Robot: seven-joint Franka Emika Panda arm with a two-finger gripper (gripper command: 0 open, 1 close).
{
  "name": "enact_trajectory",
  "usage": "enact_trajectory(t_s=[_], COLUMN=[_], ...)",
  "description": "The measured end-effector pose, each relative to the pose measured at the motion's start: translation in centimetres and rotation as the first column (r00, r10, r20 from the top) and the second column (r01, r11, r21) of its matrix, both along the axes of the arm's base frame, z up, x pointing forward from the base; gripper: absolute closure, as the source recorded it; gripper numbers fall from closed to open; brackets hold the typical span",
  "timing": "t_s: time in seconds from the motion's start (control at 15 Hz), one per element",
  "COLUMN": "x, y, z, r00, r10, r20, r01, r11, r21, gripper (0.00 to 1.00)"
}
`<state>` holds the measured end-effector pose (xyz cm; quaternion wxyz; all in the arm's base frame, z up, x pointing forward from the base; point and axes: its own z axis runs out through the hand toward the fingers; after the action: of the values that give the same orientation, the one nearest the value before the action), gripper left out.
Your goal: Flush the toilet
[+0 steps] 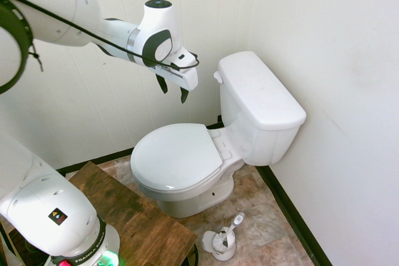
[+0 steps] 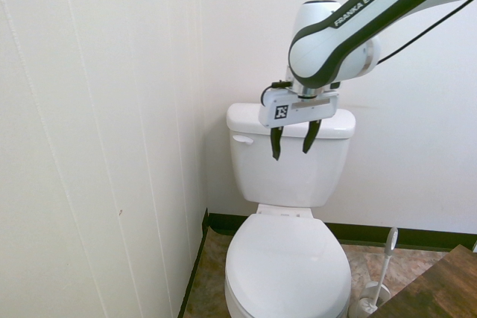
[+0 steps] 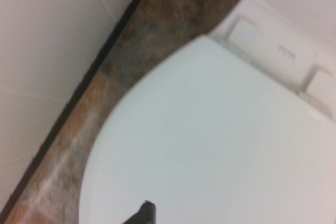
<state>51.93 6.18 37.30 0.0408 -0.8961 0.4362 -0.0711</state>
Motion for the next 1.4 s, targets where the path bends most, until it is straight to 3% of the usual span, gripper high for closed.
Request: enact_trajectory(t_s=[0.4, 0.47, 1.07, 1.4], x=[9.6, 10.7, 17.5, 19.6], y=[2.0, 2.2, 2.7, 3.3], z=[-2.1, -2.3, -4.3, -5.2], r00=[0.981, 0.975, 0.929, 0.913], r10=[-0.151, -0.174, -0.299, -0.323], r20=[0.125, 0.136, 0.218, 0.249], r01=[0.155, 0.179, 0.314, 0.344], r11=[0.988, 0.983, 0.949, 0.938], r21=[-0.022, -0.025, -0.036, -0.041], gripper=[0.0, 1.0, 1.0, 1.0])
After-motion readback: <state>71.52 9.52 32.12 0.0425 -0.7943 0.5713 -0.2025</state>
